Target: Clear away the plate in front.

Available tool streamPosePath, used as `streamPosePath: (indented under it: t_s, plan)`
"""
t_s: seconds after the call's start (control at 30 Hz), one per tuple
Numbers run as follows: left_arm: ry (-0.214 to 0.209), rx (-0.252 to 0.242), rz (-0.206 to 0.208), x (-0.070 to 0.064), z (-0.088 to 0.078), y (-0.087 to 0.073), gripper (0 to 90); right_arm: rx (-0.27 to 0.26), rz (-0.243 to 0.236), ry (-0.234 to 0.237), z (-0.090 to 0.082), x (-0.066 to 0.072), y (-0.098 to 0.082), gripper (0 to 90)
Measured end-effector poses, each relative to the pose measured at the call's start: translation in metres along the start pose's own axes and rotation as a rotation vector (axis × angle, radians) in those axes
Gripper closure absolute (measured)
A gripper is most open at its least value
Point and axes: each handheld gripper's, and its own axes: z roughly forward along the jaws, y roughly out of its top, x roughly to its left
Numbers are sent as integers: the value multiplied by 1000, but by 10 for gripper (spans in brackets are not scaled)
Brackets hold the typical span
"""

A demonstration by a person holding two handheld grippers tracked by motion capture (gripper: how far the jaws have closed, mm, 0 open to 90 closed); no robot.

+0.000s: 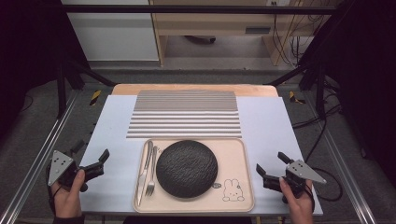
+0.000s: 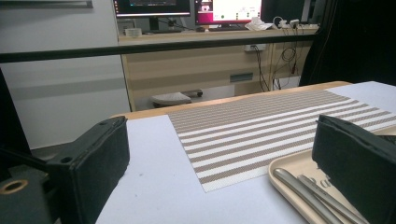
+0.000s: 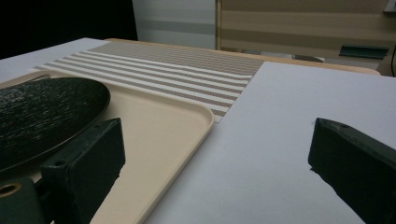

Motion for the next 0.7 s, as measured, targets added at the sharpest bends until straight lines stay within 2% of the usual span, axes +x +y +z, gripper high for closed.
streamPosePath:
  t_s: [0.23, 0.3, 0.4, 0.5, 0.63, 0.7]
  plan:
    - [-31, 34, 7, -2, -1, -14, 41, -12, -3, -13, 1, -2, -1, 39]
    - [-60, 23, -25, -3, -1, -15, 40, -17, -4, -15, 1, -3, -2, 39]
    - [-58, 21, -23, -2, -1, -17, 42, -26, 1, -20, 1, -5, -3, 39]
    - [-68, 20, -47, -4, 1, -22, 43, -45, 10, -25, 1, -7, -3, 39]
    - [-83, 32, -23, -13, 5, -24, 43, -55, 15, -27, 2, -9, -4, 38]
    - [-106, 29, -37, -18, 7, -25, 43, -52, 5, -27, 2, -8, -4, 38]
